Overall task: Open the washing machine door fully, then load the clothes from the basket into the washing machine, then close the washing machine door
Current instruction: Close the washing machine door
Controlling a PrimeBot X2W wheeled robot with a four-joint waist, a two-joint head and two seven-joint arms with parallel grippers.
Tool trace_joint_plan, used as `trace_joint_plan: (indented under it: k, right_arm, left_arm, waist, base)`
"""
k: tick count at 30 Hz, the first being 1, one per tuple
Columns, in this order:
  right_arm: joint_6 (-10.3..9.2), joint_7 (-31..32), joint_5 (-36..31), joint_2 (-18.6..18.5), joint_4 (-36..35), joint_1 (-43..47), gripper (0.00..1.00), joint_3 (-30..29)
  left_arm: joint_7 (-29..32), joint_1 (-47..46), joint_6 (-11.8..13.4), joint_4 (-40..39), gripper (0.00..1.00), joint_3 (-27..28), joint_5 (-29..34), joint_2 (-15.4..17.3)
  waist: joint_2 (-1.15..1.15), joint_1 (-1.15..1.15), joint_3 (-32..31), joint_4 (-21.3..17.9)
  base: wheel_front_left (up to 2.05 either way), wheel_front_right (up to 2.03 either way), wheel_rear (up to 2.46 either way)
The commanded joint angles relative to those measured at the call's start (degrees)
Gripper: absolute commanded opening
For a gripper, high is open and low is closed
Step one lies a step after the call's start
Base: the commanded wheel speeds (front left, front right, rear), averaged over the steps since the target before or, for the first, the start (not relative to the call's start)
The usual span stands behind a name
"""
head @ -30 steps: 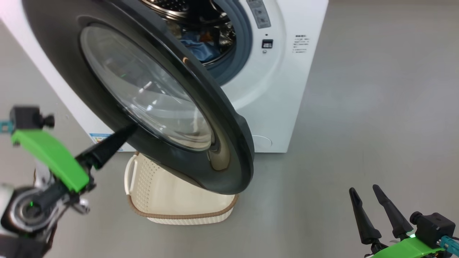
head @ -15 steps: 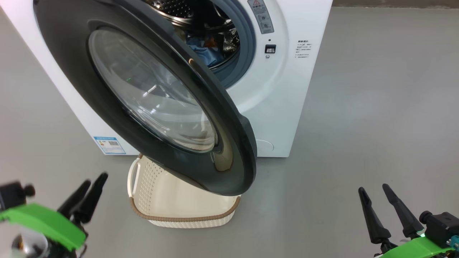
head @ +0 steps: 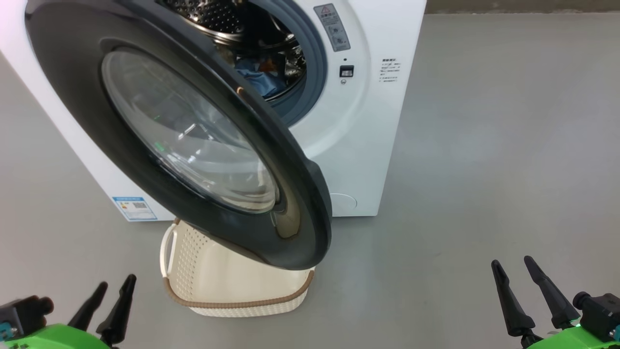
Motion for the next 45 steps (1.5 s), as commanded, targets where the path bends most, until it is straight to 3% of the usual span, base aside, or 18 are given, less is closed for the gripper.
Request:
trace_joint_plan:
  k: [1,7,14,21,31,45]
  right_arm:
    - [0.09,-0.3,0.2,-1.3,-1.2,-0.1,1.00,0.9]
    - [0.09,-0.3,0.4,-1.4,-1.0,-0.2,1.00,0.8]
    - [0.09,-0.3,0.4,-1.4,-1.1,-0.2,1.00,0.8]
    - [0.09,-0.3,0.3,-1.3,-1.5,-0.3,1.00,0.4]
    - [0.09,-0.3,0.3,-0.9,-1.4,-0.5,1.00,-0.1]
    - [0.09,-0.3,0.4,0.0,-1.2,-1.0,1.00,-0.1]
  left_arm:
    - [-0.7,-1.0,-0.2,-0.4,1.00,3.6,2.6,1.5]
    - [-0.8,2.1,-0.2,-1.6,1.00,13.0,16.2,-5.6]
    - [-0.8,5.8,-0.2,-4.1,1.00,18.6,30.5,-11.4]
    - [-0.8,8.8,-0.2,-8.0,1.00,24.0,40.3,-16.7]
    - [-0.8,11.4,-0.2,-9.9,1.00,27.5,46.5,-20.3]
    - [-0.8,10.6,-0.2,-9.4,1.00,27.7,47.3,-21.6]
  waist:
    - [0.00,0.00,-0.1,-0.3]
    - [0.00,0.00,-0.3,-0.9]
    - [0.00,0.00,-0.7,-1.9]
    - [0.00,0.00,-0.5,-2.7]
    - [0.00,0.00,-0.1,-2.7]
    - [0.00,0.00,0.3,-1.8]
  base:
    - [0.00,0.00,0.00]
    - [0.00,0.00,0.00]
    - [0.00,0.00,0.00]
    - [0.00,0.00,0.00]
    - [0.00,0.00,0.00]
    - [0.00,0.00,0.00]
